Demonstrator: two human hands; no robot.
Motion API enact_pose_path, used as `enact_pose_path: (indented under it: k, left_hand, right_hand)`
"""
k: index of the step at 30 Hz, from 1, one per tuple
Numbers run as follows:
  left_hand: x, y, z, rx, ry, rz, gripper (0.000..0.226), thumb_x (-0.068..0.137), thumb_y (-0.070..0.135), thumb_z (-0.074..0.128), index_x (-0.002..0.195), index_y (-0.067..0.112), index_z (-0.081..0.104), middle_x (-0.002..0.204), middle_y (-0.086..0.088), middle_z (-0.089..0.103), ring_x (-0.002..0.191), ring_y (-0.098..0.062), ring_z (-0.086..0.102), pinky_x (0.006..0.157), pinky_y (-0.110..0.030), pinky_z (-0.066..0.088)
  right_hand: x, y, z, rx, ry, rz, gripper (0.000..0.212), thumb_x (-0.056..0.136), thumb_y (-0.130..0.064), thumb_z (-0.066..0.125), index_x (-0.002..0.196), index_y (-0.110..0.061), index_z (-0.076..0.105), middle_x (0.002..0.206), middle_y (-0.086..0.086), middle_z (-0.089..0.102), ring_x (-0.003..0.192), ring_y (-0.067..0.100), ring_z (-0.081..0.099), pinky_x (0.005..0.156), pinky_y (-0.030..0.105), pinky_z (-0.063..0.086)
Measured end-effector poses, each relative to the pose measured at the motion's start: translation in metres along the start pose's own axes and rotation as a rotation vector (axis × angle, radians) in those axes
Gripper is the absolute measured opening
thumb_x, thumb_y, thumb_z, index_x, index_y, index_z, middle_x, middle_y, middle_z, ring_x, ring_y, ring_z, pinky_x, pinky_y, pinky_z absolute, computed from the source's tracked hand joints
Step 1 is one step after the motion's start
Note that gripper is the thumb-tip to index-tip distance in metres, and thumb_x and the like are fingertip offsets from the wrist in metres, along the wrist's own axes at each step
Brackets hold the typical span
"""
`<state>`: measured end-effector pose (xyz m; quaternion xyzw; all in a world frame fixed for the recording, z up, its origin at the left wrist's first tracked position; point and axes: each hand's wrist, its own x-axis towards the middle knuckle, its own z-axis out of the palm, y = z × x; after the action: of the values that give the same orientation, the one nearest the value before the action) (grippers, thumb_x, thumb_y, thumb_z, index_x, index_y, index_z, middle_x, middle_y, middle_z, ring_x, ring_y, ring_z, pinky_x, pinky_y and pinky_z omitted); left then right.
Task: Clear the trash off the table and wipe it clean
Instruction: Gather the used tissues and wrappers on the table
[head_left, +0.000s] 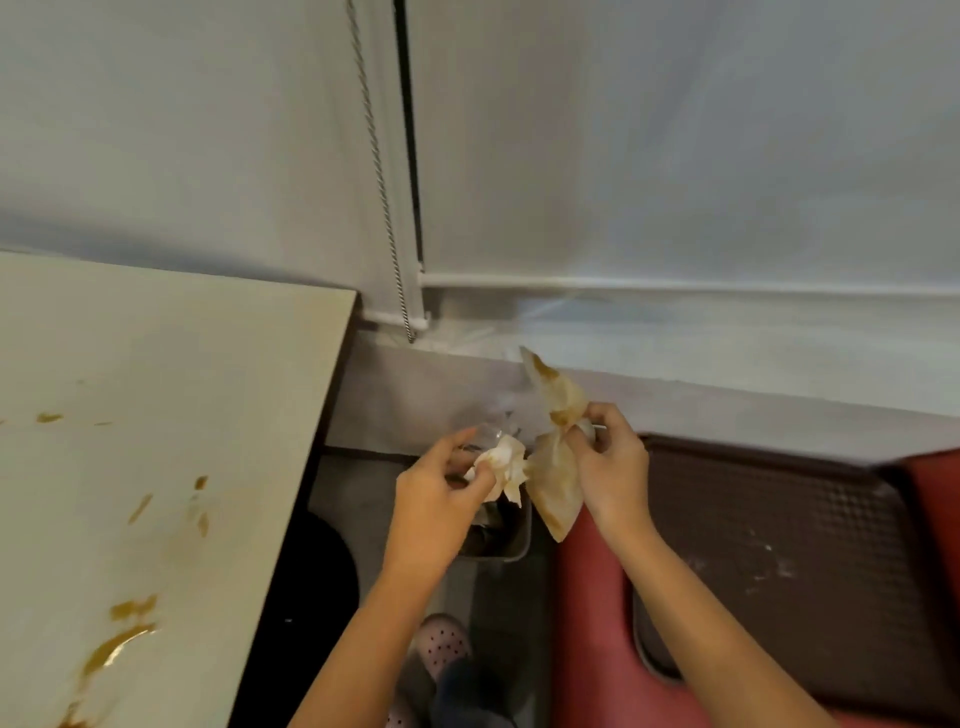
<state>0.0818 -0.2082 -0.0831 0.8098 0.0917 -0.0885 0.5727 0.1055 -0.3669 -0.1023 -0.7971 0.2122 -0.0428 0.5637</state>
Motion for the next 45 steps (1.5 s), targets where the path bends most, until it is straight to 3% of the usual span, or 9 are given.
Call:
enact_pose_path:
  k: [6,10,18,20,23,33,39,43,45]
  left_hand:
    - [0.056,-0.098,0.048,0.043,0.072,-0.2,0.036,0.084,0.013,0.064,0.12,0.019,0.061,0.091,0.007,0.064,0.081,-0.005,0.061,0.066,-0.005,0.044]
    - [0.084,-0.167,0.069,0.154,0.043,-0.264,0.039,0.084,0.016,0.065,0.122,0.016,0.058,0.104,0.001,0.065,0.098,-0.016,0.061,0.083,-0.031,0.05]
    - [0.126,-0.264,0.09,0.432,-0.189,-0.314,0.036,0.09,0.021,0.058,0.124,0.012,0.053,0.114,-0.008,0.064,0.105,-0.023,0.059,0.079,-0.028,0.046]
    - [0.138,-0.28,0.095,0.43,-0.241,-0.341,0.047,0.089,0.024,0.059,0.132,0.01,0.046,0.124,-0.01,0.059,0.114,-0.024,0.055,0.088,-0.031,0.045]
    - [0.151,-0.291,0.097,0.475,-0.314,-0.398,0.064,0.09,0.029,0.058,0.144,0.009,0.03,0.142,-0.012,0.043,0.129,-0.026,0.042,0.103,-0.035,0.038]
    - [0.131,-0.213,0.079,0.372,-0.21,-0.319,0.042,0.093,0.019,0.053,0.134,0.012,0.046,0.134,-0.008,0.052,0.123,-0.022,0.049,0.102,-0.033,0.042]
    - [0.096,-0.11,0.065,0.297,-0.134,-0.185,0.031,0.093,0.014,0.052,0.124,0.008,0.056,0.125,-0.007,0.058,0.114,-0.018,0.055,0.09,-0.016,0.038]
    - [0.074,-0.049,0.046,0.265,-0.042,-0.066,0.027,0.094,0.019,0.051,0.119,0.013,0.059,0.12,-0.004,0.06,0.109,-0.015,0.057,0.092,-0.021,0.042]
    - [0.064,-0.023,0.033,0.267,-0.02,0.002,0.027,0.094,0.02,0.051,0.119,0.015,0.06,0.12,-0.002,0.06,0.107,-0.011,0.056,0.089,-0.017,0.042]
  right_hand:
    - [0.03,0.102,0.045,-0.146,-0.008,0.075,0.009,0.084,-0.006,0.06,0.088,-0.013,0.064,0.089,0.011,0.065,0.085,0.023,0.06,0.067,0.02,0.042]
    - [0.04,0.166,0.078,-0.191,-0.041,0.17,0.012,0.087,-0.007,0.056,0.093,-0.013,0.065,0.095,0.013,0.063,0.091,0.024,0.056,0.066,0.021,0.038]
    - [0.055,0.249,0.127,-0.211,-0.142,0.217,0.011,0.091,-0.006,0.052,0.095,-0.004,0.062,0.091,0.008,0.061,0.081,0.015,0.056,0.056,0.002,0.038]
    - [0.061,0.263,0.136,-0.275,-0.208,0.234,0.015,0.091,-0.005,0.052,0.103,-0.005,0.062,0.101,0.01,0.062,0.091,0.018,0.058,0.066,0.004,0.039]
    - [0.07,0.273,0.142,-0.376,-0.332,0.326,0.031,0.091,-0.007,0.053,0.122,-0.011,0.056,0.12,0.012,0.057,0.106,0.024,0.056,0.078,0.023,0.044]
    - [0.065,0.205,0.111,-0.251,-0.313,0.366,0.024,0.094,-0.011,0.051,0.117,-0.008,0.057,0.108,0.016,0.063,0.092,0.023,0.057,0.072,0.022,0.04]
    - [0.05,0.11,0.073,-0.151,-0.234,0.241,0.019,0.092,-0.009,0.054,0.109,-0.003,0.06,0.097,0.012,0.064,0.092,0.027,0.062,0.081,0.029,0.048]
    - [0.041,0.052,0.045,-0.087,-0.193,0.114,0.017,0.091,-0.007,0.053,0.106,-0.01,0.06,0.093,0.004,0.062,0.087,0.02,0.061,0.066,0.006,0.042]
    - [0.035,0.026,0.033,-0.054,-0.184,0.052,0.016,0.091,-0.009,0.054,0.103,-0.016,0.059,0.094,0.002,0.062,0.086,0.018,0.061,0.068,0.005,0.043]
